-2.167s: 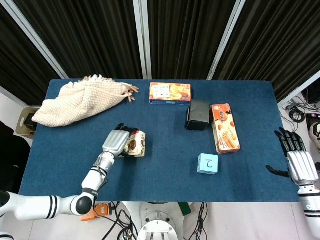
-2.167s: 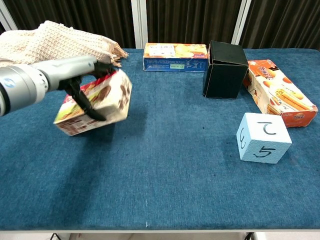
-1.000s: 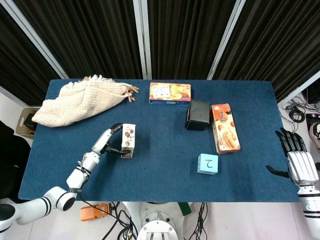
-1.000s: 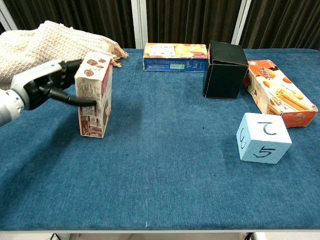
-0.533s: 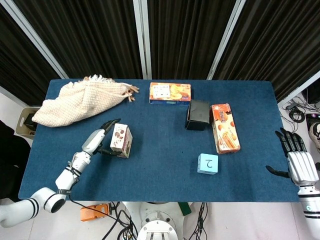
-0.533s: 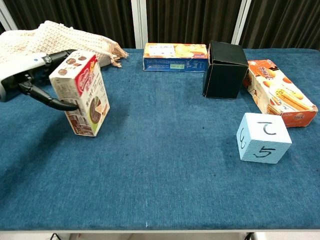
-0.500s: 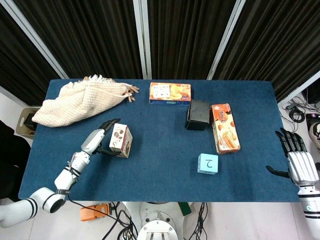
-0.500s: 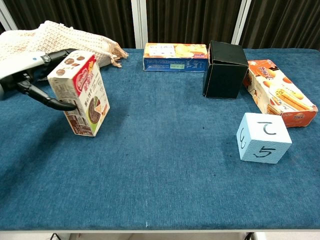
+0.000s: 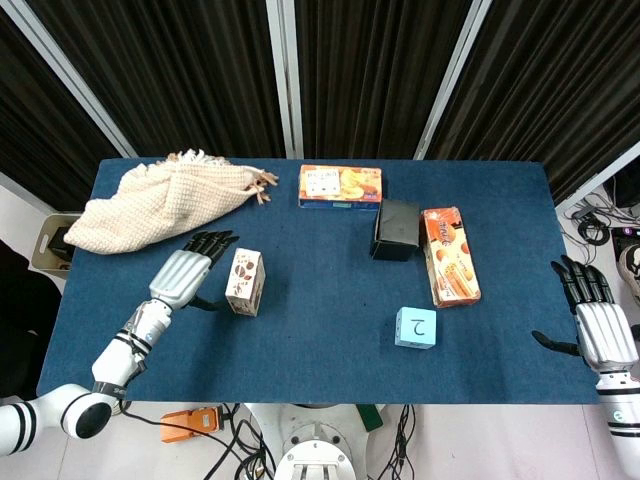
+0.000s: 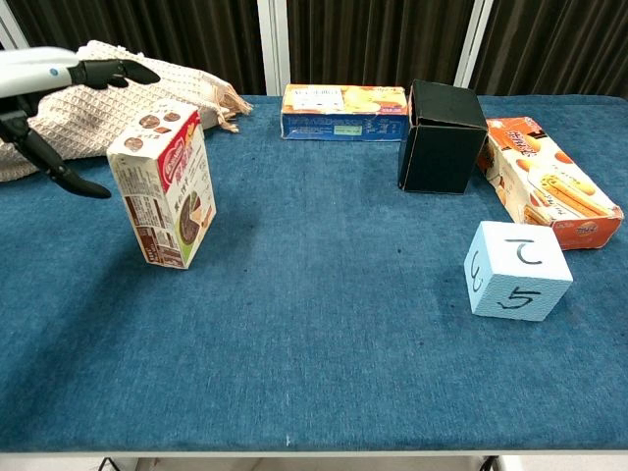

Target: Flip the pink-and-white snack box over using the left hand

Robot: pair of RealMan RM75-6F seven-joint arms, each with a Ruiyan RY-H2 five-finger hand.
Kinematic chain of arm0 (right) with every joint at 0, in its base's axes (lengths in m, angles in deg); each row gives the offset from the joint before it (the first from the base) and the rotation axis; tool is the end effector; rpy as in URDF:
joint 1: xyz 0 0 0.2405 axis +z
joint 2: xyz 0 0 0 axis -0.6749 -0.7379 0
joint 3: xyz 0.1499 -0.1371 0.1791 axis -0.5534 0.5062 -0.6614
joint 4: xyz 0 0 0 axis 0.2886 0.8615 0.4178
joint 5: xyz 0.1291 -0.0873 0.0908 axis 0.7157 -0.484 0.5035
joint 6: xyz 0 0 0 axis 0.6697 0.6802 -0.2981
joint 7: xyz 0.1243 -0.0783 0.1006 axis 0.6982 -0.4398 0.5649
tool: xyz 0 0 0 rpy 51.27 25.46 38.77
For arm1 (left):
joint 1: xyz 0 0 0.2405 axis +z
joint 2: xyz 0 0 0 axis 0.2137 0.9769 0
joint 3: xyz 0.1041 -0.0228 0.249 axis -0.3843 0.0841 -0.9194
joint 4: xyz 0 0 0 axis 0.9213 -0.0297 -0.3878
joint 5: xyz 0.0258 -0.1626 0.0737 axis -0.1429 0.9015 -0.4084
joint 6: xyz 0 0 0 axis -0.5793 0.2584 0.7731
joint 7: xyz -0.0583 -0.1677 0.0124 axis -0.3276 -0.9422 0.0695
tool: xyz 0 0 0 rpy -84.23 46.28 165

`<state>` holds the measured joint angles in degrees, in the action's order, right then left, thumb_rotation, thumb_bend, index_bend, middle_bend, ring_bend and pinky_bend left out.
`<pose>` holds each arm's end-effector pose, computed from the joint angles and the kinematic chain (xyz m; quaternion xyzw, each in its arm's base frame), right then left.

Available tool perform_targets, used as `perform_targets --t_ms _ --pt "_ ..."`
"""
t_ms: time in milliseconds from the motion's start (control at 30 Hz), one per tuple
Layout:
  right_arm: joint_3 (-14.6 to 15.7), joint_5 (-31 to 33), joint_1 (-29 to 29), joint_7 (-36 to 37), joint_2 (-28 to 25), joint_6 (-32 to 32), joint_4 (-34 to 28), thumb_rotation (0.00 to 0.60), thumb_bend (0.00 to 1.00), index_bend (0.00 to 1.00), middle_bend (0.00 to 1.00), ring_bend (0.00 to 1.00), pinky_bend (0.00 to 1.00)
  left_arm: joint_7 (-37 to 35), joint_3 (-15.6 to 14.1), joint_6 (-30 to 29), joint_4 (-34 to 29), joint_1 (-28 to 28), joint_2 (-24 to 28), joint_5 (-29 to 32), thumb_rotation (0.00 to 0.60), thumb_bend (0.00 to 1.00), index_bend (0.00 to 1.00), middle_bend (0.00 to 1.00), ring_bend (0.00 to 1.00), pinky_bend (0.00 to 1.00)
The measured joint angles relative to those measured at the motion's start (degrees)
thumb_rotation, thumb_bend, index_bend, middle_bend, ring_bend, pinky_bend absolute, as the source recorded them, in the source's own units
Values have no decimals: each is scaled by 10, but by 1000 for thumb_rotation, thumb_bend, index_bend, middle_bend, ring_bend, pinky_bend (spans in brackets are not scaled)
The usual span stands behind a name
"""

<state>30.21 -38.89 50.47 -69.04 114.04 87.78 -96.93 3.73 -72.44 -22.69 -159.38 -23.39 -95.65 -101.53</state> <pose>-0.3196 -0.2360 0.1939 0.6009 -0.3887 0.4234 0.5554 -0.1752 0.3428 0.0738 -0.7241 -0.4187 -0.3810 0.3939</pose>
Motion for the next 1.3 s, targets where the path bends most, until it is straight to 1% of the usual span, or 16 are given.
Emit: perform_targets --t_ms 167,267,367,500,667,733,800,900,967,1067,1233,1300 --pt "-1 3 0 4 2 -2 3 600 147 0 0 0 0 143 9 6 -77 -36 25 123 600 0 0 0 0 0" --pt "-1 3 0 6 2 -2 6 600 147 0 0 0 0 208 11 3 -105 -65 29 193 600 0 0 0 0 0" --pt "-1 4 1 9 3 -4 9 600 147 0 0 0 0 259 12 -7 -121 -96 22 251 600 0 0 0 0 0" --pt "-1 5 2 14 4 -7 14 600 148 0 0 0 0 309 11 -21 -126 -131 2 314 600 0 0 0 0 0" --pt "-1 8 2 22 7 -10 22 600 147 0 0 0 0 341 10 -43 -121 -168 -29 380 600 0 0 3 0 2" --pt "-1 8 2 24 8 -11 24 600 147 0 0 0 0 347 10 -51 -115 -177 -40 396 600 0 12 38 15 20" --pt "-1 9 2 26 9 -11 26 600 147 0 0 0 0 348 10 -56 -103 -184 -51 407 600 0 68 111 75 74" --pt "-1 10 1 29 10 -11 29 600 147 0 0 0 0 344 9 -66 -89 -186 -61 403 600 0 216 279 244 235" --pt "-2 10 1 30 10 -11 30 600 147 0 0 0 0 335 7 -74 -82 -184 -66 392 600 0 273 359 312 280" --pt "-2 9 1 29 10 -9 29 600 147 0 0 0 0 312 5 -77 -78 -175 -67 370 600 0 311 375 321 282" --pt "-2 8 -1 26 9 -5 26 600 148 0 0 0 0 256 6 -78 -80 -153 -55 322 600 0 314 375 314 281" --pt "-1 8 -2 24 8 -3 24 600 148 0 0 0 0 218 8 -78 -80 -139 -49 297 600 0 314 375 306 266"
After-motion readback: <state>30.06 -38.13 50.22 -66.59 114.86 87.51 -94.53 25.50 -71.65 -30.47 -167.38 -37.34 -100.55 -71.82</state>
